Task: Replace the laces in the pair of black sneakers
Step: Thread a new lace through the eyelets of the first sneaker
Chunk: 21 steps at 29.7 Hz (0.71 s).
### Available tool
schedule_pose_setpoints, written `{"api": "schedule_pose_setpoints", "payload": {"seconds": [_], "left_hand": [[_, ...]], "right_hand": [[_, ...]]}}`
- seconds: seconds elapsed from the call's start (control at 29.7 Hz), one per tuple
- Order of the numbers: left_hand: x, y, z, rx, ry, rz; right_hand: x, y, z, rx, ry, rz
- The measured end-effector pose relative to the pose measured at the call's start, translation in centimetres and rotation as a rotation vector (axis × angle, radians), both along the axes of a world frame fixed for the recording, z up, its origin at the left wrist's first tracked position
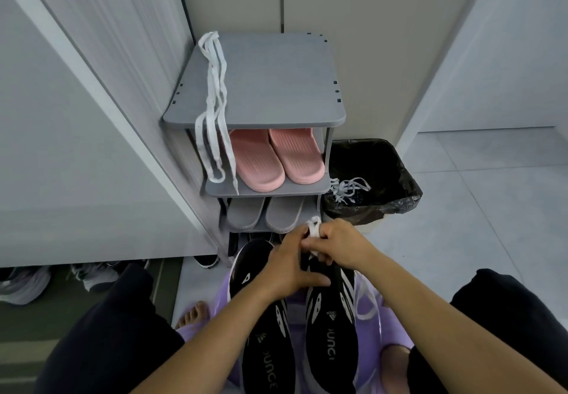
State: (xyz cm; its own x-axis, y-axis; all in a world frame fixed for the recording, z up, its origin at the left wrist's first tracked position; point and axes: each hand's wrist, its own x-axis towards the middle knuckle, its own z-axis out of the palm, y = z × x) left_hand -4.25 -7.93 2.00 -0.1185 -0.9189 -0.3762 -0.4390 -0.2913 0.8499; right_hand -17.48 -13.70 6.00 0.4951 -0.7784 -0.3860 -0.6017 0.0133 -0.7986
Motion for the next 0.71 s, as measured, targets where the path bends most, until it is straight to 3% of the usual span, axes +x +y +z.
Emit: {"api": "schedule_pose_setpoints", "payload": {"seconds": [0.1, 0.2, 0.3, 0.4, 0.47, 0.61, 0.71], "left_hand": [[-0.3, 0.3, -0.5, -0.021, -0.204, -0.05], [-0.7, 0.6, 0.3, -0.084, -0.442, -0.246], [-1.0, 0.7, 0.8, -0.054, -0.602, -0.298], [-1.0, 0.8, 1.1, -0.044, -0.653, -0.313], [-0.8, 0.6, 1.4, -0.099, -0.553, -0.216], [-1.3, -0.3, 3.3, -0.061, 0.03, 0.042], [-2.1, -0.8, 4.2, -0.037, 0.126, 0.031]], "right_hand": [[0.8, 0.2, 1.0, -0.031, -0.081, -0.002], [1.7, 0.0, 4.3, 0.032, -0.429, -0.099], [1.0, -1.2, 7.7, 0.105, -0.8, -0.254], [0.3, -2.1, 8.4, 0.111, -0.905, -0.354], [0.4, -2.1, 8.0, 0.161, -0.861, -0.347], [0.8, -1.9, 7.1, 0.273, -0.863, -0.336], [0.4, -2.0, 6.8, 0.297, -0.922, -0.389]]}}
